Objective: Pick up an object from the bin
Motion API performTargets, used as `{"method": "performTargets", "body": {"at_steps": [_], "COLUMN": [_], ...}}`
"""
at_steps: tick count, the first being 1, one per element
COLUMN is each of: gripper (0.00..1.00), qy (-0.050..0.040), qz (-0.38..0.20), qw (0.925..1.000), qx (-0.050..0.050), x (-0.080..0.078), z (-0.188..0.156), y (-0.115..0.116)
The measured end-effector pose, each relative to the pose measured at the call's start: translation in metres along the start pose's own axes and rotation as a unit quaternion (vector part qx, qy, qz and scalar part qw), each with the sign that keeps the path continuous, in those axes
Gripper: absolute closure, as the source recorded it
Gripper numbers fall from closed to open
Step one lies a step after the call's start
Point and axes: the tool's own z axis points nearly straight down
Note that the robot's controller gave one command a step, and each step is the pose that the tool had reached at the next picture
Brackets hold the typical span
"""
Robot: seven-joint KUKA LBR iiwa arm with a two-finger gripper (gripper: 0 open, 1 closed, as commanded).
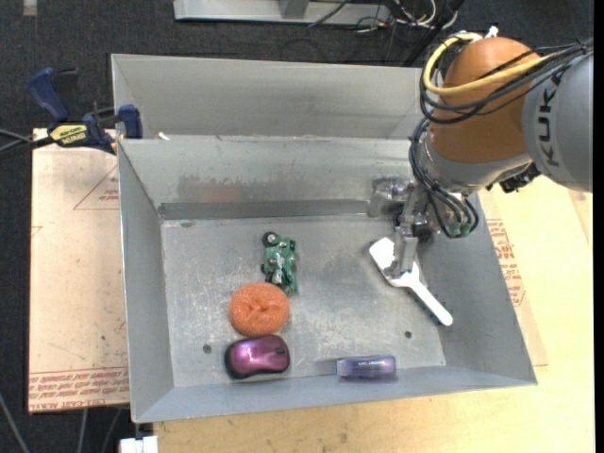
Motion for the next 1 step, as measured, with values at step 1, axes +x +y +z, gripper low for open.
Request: {"method": "performTargets", "body": {"at_steps": [1], "gripper": [0.00], "qy": [-0.0037], "qz": [0.000], "qw": [1.0000], "qx": [0.000], "x": [-0.0013], "z": [-0.0050], "y": [0.0000]}}
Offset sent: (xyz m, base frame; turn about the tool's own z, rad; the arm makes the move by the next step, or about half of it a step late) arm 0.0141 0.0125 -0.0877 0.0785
